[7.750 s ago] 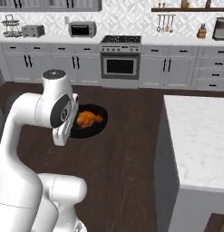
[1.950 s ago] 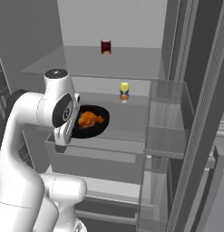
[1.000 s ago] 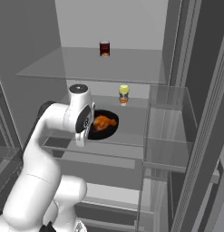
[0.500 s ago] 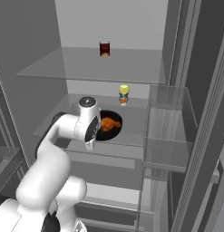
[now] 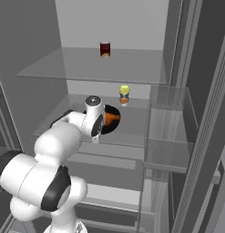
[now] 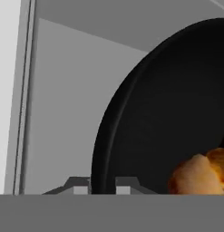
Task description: Pick the chicken drumstick and avocado from their plates and place them in the bowl. Then put the bowl in the fridge.
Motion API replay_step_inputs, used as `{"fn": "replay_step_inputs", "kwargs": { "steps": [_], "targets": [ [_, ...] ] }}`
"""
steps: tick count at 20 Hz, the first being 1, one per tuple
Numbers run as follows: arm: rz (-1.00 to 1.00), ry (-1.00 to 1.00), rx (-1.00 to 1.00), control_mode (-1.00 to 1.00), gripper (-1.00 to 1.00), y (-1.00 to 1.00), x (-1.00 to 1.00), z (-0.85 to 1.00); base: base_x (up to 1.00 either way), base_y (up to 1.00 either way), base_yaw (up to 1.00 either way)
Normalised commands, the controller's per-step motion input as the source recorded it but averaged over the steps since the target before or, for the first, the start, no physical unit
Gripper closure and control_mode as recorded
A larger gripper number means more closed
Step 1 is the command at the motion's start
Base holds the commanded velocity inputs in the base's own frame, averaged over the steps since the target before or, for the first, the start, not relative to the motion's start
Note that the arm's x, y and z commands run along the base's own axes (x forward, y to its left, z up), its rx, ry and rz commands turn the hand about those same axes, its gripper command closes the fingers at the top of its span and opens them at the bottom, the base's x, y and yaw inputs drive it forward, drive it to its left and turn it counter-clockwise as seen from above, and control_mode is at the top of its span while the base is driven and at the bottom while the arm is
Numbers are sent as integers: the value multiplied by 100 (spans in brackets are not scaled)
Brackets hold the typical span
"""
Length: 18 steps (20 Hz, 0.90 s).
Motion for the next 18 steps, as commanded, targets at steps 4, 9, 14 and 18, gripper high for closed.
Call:
{"fn": "replay_step_inputs", "kwargs": {
  "steps": [4, 9, 14, 18],
  "targets": [
    [0, 0, 0, -100, 100, 0, 42, -15, 0, 0, 0],
    [0, 0, 0, -100, -100, 0, 9, -1, 0, 0, 0],
    [0, 0, 0, -100, -100, 0, 0, 0, 0, 0, 0],
    [-1, -2, 0, -100, -100, 0, -2, 18, 0, 0, 0]
  ]
}}
